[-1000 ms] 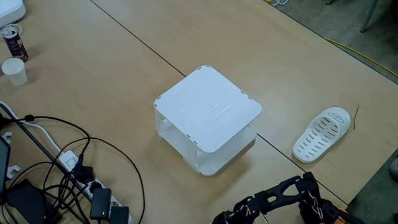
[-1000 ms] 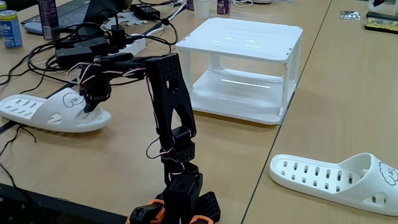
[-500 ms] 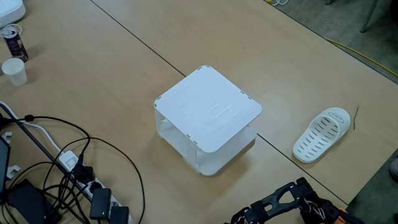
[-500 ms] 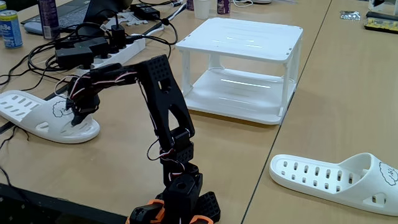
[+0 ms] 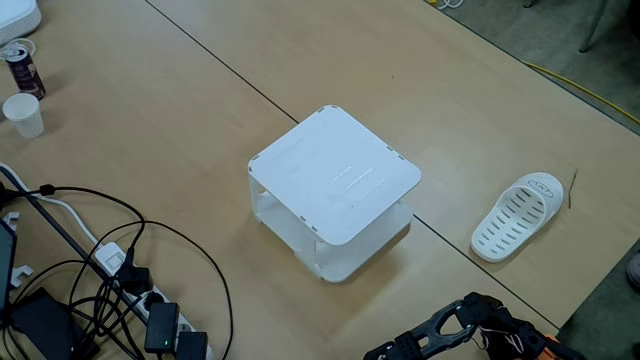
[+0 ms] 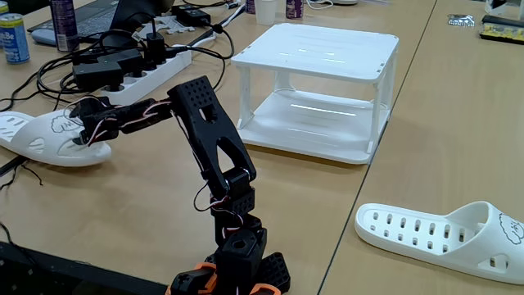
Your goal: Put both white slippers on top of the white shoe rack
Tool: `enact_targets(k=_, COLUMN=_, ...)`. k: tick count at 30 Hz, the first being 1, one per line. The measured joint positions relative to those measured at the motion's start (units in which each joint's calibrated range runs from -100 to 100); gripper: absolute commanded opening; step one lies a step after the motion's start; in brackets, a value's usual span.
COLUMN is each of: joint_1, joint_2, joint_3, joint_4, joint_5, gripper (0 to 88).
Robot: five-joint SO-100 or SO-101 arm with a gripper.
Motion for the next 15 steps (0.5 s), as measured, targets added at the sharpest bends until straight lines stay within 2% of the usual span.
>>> enact_targets(k=9, joint_1=-0.1, joint_2=0.2, joint_3=14.8, joint_4=-9.7, joint_5=0.0, gripper=16.3)
enact_targets(k=15, joint_1=0.5, joint_2=0.2, joint_3=15.5, joint_4=-11.7, joint_5=0.0, gripper=16.4)
